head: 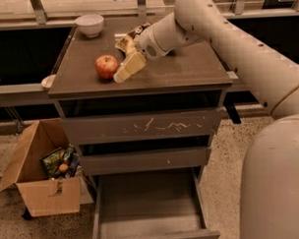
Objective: Place apple into bottom drawer
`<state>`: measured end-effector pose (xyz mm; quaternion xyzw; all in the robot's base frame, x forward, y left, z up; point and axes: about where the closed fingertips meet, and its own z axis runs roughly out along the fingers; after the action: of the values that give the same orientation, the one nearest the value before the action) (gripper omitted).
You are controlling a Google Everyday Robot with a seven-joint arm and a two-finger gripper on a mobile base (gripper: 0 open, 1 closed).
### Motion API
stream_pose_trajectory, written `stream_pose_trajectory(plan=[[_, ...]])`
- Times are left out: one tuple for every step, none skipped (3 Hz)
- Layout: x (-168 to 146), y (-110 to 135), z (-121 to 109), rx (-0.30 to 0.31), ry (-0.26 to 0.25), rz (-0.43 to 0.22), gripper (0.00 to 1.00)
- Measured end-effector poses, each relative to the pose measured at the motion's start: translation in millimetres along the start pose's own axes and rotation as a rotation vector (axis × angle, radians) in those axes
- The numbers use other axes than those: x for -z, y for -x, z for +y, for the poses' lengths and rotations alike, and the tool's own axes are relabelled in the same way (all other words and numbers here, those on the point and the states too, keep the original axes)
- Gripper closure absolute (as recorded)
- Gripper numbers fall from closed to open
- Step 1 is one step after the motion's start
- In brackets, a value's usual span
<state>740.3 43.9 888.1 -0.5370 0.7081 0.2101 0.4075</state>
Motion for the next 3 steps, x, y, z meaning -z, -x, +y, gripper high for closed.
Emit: stream_pose_trajectory(plan=[[-21, 8, -2, -0.004, 0.022, -0.024, 0.0], [-43, 14, 0, -0.013, 0.044, -0.039, 0.0], [-62, 19, 5, -0.022, 0.067, -0.047, 0.0]])
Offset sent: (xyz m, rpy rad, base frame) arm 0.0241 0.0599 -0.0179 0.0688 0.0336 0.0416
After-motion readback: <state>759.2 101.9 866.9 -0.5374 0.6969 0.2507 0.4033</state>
